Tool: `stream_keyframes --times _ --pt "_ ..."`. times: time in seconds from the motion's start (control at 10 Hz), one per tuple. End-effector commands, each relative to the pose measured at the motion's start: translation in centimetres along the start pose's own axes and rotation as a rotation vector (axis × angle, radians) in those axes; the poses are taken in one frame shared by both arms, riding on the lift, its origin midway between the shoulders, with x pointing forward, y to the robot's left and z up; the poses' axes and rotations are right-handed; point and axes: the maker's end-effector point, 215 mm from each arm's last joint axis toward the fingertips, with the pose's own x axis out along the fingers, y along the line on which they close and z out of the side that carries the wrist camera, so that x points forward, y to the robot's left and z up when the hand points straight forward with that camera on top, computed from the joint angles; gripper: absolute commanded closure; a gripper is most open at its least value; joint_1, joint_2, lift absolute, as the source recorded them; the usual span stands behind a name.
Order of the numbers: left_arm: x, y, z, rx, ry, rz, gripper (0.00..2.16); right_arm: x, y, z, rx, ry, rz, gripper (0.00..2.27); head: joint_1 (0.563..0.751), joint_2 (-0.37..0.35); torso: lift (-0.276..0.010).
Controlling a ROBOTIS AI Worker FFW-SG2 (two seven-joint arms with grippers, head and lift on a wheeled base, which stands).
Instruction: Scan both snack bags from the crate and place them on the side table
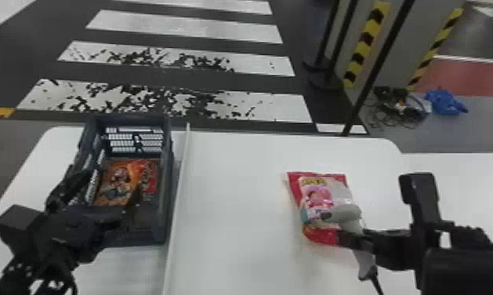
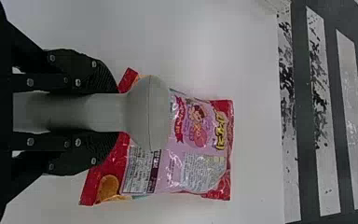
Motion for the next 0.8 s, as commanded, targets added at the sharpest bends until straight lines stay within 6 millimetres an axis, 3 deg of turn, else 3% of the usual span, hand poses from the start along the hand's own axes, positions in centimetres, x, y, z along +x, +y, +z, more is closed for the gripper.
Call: stream_keyframes --times 0.0,0.3,0.7 --pt "-0.2 0.2 -0.2 0.003 0.005 0.002 0.08 0.3 1.1 0.8 -0.015 0.000 0.007 2.16 0.695 -0.120 -0.098" --pt "-0.3 0.2 -0.1 0.003 0.001 0.002 0.08 1.6 2.3 1.3 -0.039 0.014 0.016 2.16 0.695 -0.091 -0.098" --pt "-0.7 0.8 -0.2 0.007 0.000 0.013 0.08 2.6 1.0 2.2 -0.038 0.018 -0.005 2.16 0.695 -0.079 -0.098"
